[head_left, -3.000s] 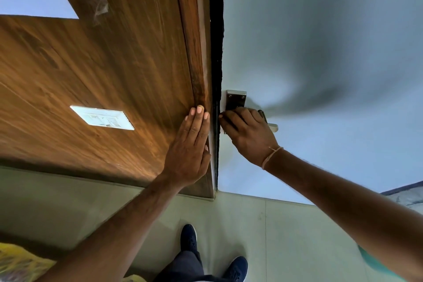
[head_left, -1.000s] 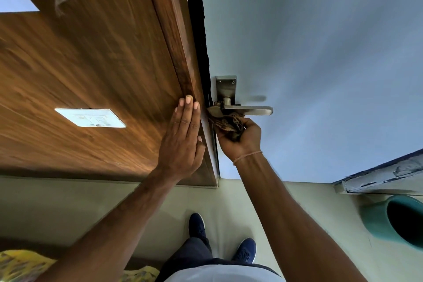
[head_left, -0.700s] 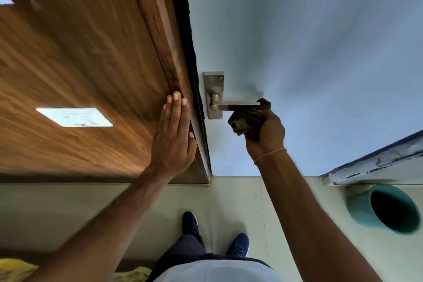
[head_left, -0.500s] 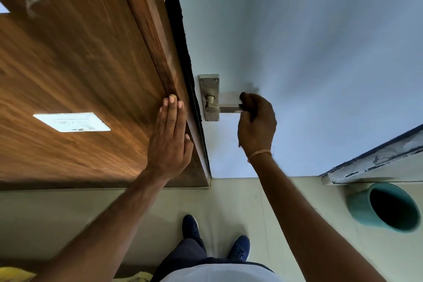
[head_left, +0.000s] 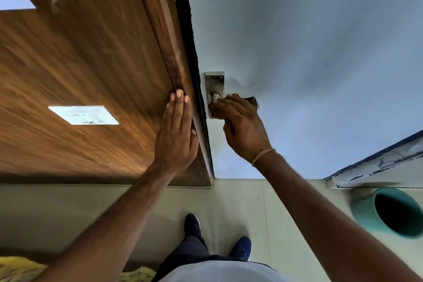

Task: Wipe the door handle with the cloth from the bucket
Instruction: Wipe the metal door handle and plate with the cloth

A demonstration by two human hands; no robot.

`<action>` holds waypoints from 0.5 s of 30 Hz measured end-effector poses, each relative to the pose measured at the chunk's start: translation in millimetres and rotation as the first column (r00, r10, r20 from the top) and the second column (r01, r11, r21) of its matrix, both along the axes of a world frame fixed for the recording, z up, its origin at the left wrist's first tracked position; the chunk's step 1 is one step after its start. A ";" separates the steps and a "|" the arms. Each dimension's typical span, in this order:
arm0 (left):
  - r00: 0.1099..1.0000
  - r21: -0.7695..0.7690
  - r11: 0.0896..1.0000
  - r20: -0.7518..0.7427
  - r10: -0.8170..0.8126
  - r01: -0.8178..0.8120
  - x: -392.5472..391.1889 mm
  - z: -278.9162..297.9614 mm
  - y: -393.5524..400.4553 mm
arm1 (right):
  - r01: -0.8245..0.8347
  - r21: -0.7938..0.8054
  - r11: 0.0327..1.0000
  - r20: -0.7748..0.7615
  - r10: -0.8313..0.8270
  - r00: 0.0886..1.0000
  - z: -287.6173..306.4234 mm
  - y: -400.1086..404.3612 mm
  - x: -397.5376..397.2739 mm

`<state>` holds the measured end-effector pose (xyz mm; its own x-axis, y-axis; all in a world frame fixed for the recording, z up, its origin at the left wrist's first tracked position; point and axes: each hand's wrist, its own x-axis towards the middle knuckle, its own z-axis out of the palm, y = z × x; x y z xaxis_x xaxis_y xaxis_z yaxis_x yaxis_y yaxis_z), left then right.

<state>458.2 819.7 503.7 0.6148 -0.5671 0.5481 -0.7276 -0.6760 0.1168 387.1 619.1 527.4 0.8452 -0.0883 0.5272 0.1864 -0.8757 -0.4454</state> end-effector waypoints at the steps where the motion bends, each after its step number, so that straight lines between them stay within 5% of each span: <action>1: 1.000 -0.027 1.000 -0.012 -0.004 0.004 -3.3 1.8 -1.6 | -0.006 0.191 0.982 -0.011 0.008 1.000 5.0 0.2 -5.4; 3: 0.999 -0.096 0.995 -0.031 -0.027 0.023 -11.8 5.9 -5.7 | 0.086 0.659 0.748 -0.061 -0.061 0.996 18.5 3.4 -13.7; 5: 0.995 -0.145 0.985 -0.016 -0.097 0.094 -19.9 9.3 -11.3 | 0.187 0.925 0.332 -0.141 -0.157 0.977 29.6 0.0 -19.6; 7: 0.976 -0.164 0.964 -0.019 -0.215 0.209 -25.3 13.3 -20.0 | 0.138 0.985 -0.101 -0.147 -0.088 0.985 33.8 -10.0 -27.0; 9: 0.937 -0.185 0.928 -0.071 -0.342 0.324 -28.3 20.5 -30.5 | 0.070 0.932 -0.356 -0.056 0.051 0.997 38.0 -14.8 -39.1; 13: 0.828 -0.297 0.876 -0.314 -0.465 0.379 -27.0 34.4 -58.2 | 0.029 0.935 -0.354 -0.016 0.039 0.999 46.0 -18.8 -58.0; 15: 0.699 -0.412 0.852 -0.502 -0.509 0.324 -26.4 38.9 -77.3 | 0.027 0.944 -0.328 -0.042 -0.037 0.998 50.0 -20.4 -66.1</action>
<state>431.7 742.4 542.5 0.5952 -0.7275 0.3413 -0.6532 -0.1907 0.7328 321.1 598.7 577.4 0.8158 -0.5000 -0.2907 0.1838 0.7007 -0.6893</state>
